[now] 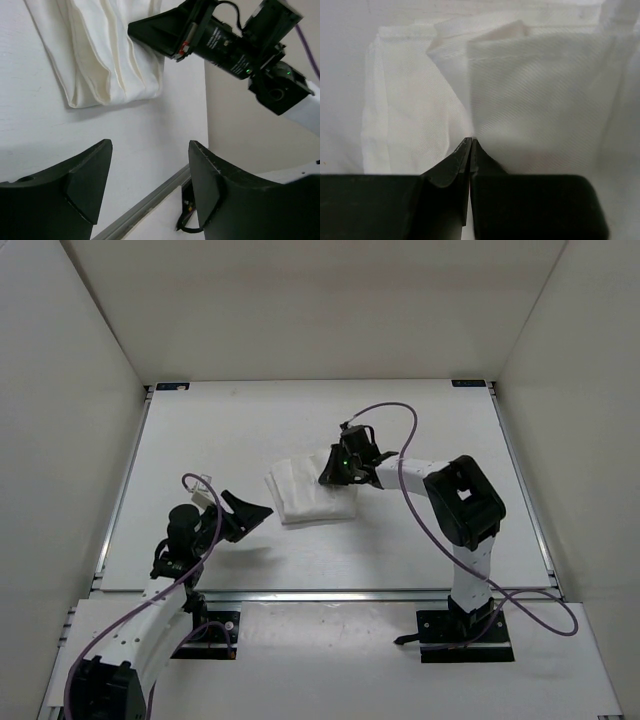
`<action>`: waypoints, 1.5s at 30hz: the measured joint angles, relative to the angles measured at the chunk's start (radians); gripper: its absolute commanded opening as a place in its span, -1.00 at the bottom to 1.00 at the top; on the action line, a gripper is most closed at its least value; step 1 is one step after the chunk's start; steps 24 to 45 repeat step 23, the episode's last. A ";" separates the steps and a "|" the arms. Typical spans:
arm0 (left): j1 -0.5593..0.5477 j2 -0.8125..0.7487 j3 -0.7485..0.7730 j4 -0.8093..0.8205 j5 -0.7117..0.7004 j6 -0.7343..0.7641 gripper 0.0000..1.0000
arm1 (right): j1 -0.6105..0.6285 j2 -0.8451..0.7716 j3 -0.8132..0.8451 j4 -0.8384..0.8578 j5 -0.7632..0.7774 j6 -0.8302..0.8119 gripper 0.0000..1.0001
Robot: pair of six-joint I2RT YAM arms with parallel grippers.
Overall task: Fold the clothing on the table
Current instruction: Fold the skirt
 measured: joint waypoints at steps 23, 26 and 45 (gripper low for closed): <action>-0.053 0.201 0.489 -0.625 -0.200 0.552 0.97 | -0.239 -0.596 -0.026 -0.421 0.003 -0.388 -1.00; -0.053 0.201 0.489 -0.625 -0.200 0.552 0.97 | -0.239 -0.596 -0.026 -0.421 0.003 -0.388 -1.00; -0.053 0.201 0.489 -0.625 -0.200 0.552 0.97 | -0.239 -0.596 -0.026 -0.421 0.003 -0.388 -1.00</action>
